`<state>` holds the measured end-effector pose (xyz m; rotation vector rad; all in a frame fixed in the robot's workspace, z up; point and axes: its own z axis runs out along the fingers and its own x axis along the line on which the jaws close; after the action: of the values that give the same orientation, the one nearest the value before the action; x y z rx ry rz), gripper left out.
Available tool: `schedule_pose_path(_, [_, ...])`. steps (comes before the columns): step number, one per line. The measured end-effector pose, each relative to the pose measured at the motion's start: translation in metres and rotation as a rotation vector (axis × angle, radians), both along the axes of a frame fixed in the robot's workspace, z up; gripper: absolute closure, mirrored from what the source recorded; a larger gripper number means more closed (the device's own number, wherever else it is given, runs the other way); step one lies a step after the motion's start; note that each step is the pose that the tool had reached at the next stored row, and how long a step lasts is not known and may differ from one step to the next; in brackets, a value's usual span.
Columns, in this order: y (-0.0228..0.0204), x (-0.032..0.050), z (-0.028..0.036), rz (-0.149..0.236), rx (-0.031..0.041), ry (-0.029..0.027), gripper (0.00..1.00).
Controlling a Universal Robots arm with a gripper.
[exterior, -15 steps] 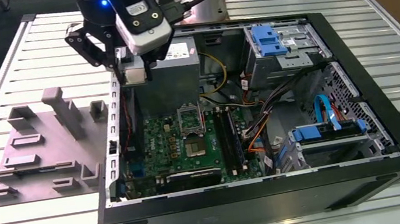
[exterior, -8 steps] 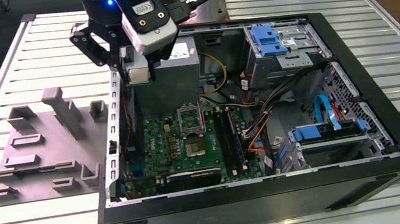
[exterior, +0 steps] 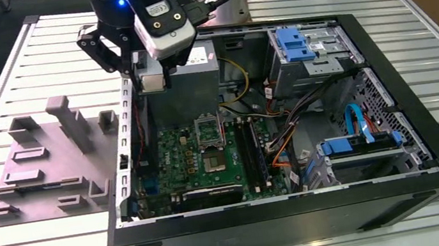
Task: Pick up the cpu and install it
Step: 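Pick up the cpu and move it towards the insertion slot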
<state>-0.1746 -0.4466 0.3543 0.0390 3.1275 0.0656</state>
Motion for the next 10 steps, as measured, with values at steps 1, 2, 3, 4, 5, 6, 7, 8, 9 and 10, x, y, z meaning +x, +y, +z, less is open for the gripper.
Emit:
schedule_pose_path(1, [0.0000,0.0008,0.0000,0.000,0.0000,-0.0001,0.53])
schedule_pose_path(2, [0.0000,0.0017,-0.0001,0.000,0.0001,0.0000,0.53])
schedule_pose_path(3, [0.0000,0.0026,-0.0002,0.000,0.0001,-0.0001,0.53])
schedule_pose_path(4, [0.0000,0.0038,-0.0002,0.000,0.0000,0.0000,0.53])
schedule_pose_path(5, [0.0000,0.0053,-0.0004,0.000,0.0001,0.0000,0.53])
schedule_pose_path(6, [0.0000,0.0068,-0.0005,0.000,0.0000,0.0001,0.53])
schedule_pose_path(7, [0.0000,0.0084,-0.0006,0.000,0.0000,0.0002,0.53])
schedule_pose_path(8, [0.0000,0.0099,-0.0009,0.000,0.0000,0.0002,0.53])
schedule_pose_path(9, [0.0000,0.0116,-0.0012,0.000,0.0000,0.0003,0.53])
schedule_pose_path(10, [0.0000,0.0134,-0.0016,0.000,0.0000,0.0005,0.53])
